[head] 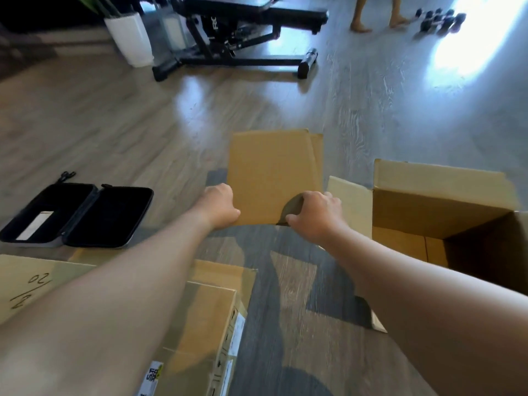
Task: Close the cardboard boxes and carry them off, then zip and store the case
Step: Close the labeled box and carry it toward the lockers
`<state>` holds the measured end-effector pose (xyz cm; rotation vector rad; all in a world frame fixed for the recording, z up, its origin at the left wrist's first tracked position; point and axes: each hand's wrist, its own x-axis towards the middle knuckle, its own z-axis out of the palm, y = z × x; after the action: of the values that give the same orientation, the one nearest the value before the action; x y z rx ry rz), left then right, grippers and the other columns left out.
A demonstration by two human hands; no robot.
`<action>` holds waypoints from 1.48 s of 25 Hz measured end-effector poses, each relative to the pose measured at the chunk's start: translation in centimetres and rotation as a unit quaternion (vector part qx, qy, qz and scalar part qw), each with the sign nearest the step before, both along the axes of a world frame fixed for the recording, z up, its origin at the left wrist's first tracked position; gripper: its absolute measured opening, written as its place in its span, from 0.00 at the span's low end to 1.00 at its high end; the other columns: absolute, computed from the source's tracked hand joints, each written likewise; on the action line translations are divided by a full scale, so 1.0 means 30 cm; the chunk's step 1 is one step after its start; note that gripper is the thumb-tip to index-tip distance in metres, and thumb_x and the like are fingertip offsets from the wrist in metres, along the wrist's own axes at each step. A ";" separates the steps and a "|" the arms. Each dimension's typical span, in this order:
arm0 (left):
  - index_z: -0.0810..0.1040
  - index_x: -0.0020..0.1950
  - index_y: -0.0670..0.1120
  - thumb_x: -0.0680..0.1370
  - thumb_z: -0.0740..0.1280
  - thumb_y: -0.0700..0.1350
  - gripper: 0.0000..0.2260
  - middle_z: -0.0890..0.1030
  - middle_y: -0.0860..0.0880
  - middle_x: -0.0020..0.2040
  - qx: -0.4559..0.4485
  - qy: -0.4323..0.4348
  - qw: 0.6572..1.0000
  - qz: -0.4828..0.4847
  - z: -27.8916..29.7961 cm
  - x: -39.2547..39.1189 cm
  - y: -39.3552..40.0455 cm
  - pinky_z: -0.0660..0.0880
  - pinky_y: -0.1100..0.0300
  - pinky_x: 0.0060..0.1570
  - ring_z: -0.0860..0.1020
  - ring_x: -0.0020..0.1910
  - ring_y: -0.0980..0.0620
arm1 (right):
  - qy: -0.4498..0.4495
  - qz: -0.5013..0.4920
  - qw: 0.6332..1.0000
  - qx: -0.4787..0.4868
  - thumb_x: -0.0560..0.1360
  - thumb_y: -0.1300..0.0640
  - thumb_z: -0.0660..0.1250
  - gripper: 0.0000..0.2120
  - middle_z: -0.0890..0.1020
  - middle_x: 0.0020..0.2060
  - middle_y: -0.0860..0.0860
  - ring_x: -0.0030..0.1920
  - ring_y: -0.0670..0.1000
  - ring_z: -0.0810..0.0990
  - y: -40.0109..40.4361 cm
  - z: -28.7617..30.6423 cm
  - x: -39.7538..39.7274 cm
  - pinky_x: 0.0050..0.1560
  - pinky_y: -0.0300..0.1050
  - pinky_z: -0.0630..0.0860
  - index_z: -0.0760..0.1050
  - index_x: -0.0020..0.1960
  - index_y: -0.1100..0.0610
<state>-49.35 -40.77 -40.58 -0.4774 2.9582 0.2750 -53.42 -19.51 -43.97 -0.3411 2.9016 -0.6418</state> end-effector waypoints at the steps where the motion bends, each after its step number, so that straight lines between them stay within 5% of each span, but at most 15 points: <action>1: 0.67 0.37 0.45 0.76 0.71 0.47 0.15 0.79 0.40 0.45 0.009 0.000 1.000 -0.010 -0.008 -0.006 0.053 0.68 0.58 0.42 0.79 0.53 0.39 | 0.002 -0.011 1.000 0.000 0.72 0.44 0.68 0.15 0.77 0.53 0.58 0.56 0.61 0.73 0.056 0.007 0.000 0.53 0.52 0.72 0.75 0.52 0.54; 6: 0.71 0.46 0.44 0.78 0.69 0.50 0.12 0.79 0.37 0.54 0.053 0.001 0.995 -0.079 -0.095 -0.037 0.379 0.67 0.58 0.43 0.79 0.54 0.39 | -0.001 -0.081 0.997 0.011 0.73 0.46 0.72 0.19 0.75 0.54 0.55 0.54 0.57 0.74 0.410 -0.008 0.031 0.54 0.53 0.79 0.75 0.60 0.52; 12: 0.73 0.50 0.45 0.79 0.66 0.50 0.09 0.78 0.41 0.55 0.073 -0.036 0.981 -0.176 -0.178 -0.022 0.748 0.76 0.53 0.51 0.78 0.54 0.41 | -0.034 -0.187 0.982 0.017 0.69 0.39 0.76 0.35 0.80 0.59 0.53 0.58 0.55 0.79 0.792 -0.111 0.182 0.54 0.52 0.81 0.72 0.72 0.48; 16: 0.74 0.60 0.44 0.81 0.61 0.47 0.11 0.75 0.41 0.60 0.005 -0.050 0.981 -0.188 -0.226 -0.009 0.864 0.69 0.54 0.50 0.75 0.59 0.42 | -0.039 -0.172 0.983 0.055 0.71 0.36 0.72 0.29 0.82 0.55 0.53 0.56 0.57 0.79 0.900 -0.156 0.244 0.55 0.53 0.80 0.76 0.66 0.50; 20: 0.72 0.54 0.45 0.78 0.62 0.41 0.06 0.71 0.42 0.57 -0.029 -0.021 0.991 -0.133 -0.242 0.024 0.843 0.75 0.51 0.55 0.71 0.58 0.43 | -0.016 -0.121 0.991 0.050 0.77 0.39 0.66 0.17 0.83 0.44 0.49 0.46 0.52 0.82 0.900 -0.159 0.251 0.46 0.52 0.83 0.80 0.56 0.51; 23: 0.72 0.48 0.46 0.78 0.61 0.40 0.02 0.73 0.44 0.50 -0.076 0.021 0.984 -0.157 -0.240 0.044 0.839 0.75 0.54 0.45 0.74 0.50 0.45 | 0.023 -0.116 0.992 0.047 0.79 0.43 0.66 0.13 0.83 0.41 0.47 0.41 0.48 0.82 0.900 -0.150 0.207 0.43 0.47 0.83 0.81 0.53 0.51; 27: 0.71 0.38 0.48 0.80 0.57 0.45 0.11 0.74 0.49 0.35 -0.061 -0.005 0.982 -0.179 -0.256 0.075 0.898 0.72 0.59 0.31 0.77 0.36 0.48 | 0.045 -0.108 0.991 0.062 0.79 0.46 0.66 0.15 0.81 0.54 0.52 0.56 0.54 0.79 0.914 -0.141 0.085 0.54 0.52 0.81 0.79 0.61 0.53; 31: 0.74 0.37 0.47 0.81 0.56 0.47 0.14 0.71 0.50 0.31 -0.054 0.008 0.984 -0.170 -0.287 0.075 0.962 0.64 0.61 0.26 0.75 0.33 0.48 | 0.043 -0.087 0.991 0.091 0.79 0.45 0.65 0.20 0.76 0.63 0.53 0.64 0.58 0.73 0.907 -0.164 -0.038 0.59 0.58 0.77 0.76 0.67 0.52; 34: 0.78 0.57 0.43 0.83 0.56 0.50 0.15 0.79 0.41 0.51 -0.057 -0.018 0.991 -0.120 -0.294 0.020 0.968 0.68 0.58 0.31 0.80 0.44 0.45 | 0.035 -0.101 0.990 0.088 0.77 0.42 0.66 0.24 0.73 0.67 0.55 0.68 0.60 0.70 0.920 -0.193 -0.114 0.61 0.60 0.75 0.73 0.70 0.52; 37: 0.74 0.65 0.41 0.83 0.60 0.48 0.15 0.70 0.33 0.68 -0.057 -0.059 0.994 -0.067 -0.294 -0.039 0.944 0.72 0.51 0.42 0.78 0.57 0.40 | 0.012 -0.135 0.988 0.076 0.76 0.38 0.67 0.32 0.66 0.74 0.60 0.76 0.64 0.60 0.959 -0.214 -0.194 0.68 0.65 0.70 0.68 0.75 0.51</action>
<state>-50.52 -12.46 -49.39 -0.2943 2.8835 0.0605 -59.25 9.27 -50.37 0.0645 3.0221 -0.4475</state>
